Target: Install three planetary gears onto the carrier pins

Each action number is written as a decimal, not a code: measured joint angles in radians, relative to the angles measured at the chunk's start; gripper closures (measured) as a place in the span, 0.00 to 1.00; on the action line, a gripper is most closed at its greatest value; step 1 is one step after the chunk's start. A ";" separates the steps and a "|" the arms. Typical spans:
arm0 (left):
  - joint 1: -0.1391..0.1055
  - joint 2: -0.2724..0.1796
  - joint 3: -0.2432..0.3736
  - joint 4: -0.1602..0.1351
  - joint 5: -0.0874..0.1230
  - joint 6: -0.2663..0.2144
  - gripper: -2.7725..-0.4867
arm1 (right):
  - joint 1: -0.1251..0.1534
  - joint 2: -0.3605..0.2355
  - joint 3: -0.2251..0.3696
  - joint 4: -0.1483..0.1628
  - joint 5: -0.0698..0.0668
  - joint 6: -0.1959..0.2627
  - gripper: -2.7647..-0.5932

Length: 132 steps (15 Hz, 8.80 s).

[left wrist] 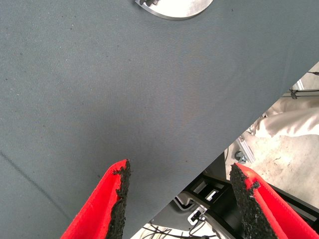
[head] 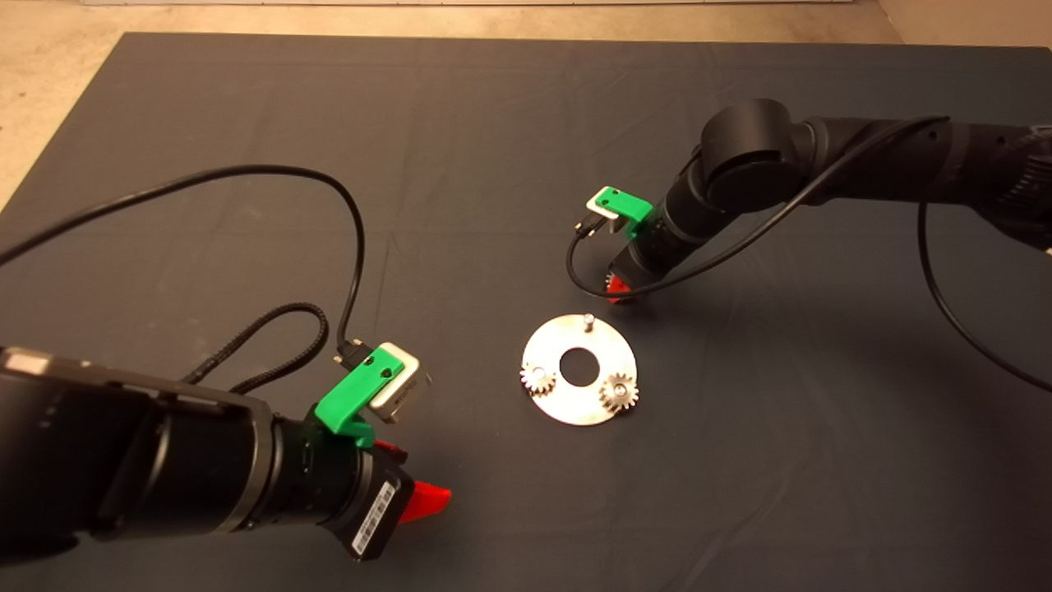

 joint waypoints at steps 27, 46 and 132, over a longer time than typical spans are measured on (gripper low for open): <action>0.000 0.000 0.000 0.000 -0.002 0.000 0.63 | -0.036 0.000 -0.063 0.001 0.005 -0.055 0.76; 0.000 0.000 0.000 0.000 -0.011 0.000 0.63 | -0.036 0.001 -0.055 0.000 0.022 -0.066 0.93; -0.017 0.000 0.000 0.000 -0.047 -0.019 0.63 | -0.019 0.009 0.159 0.016 -0.008 -0.064 0.95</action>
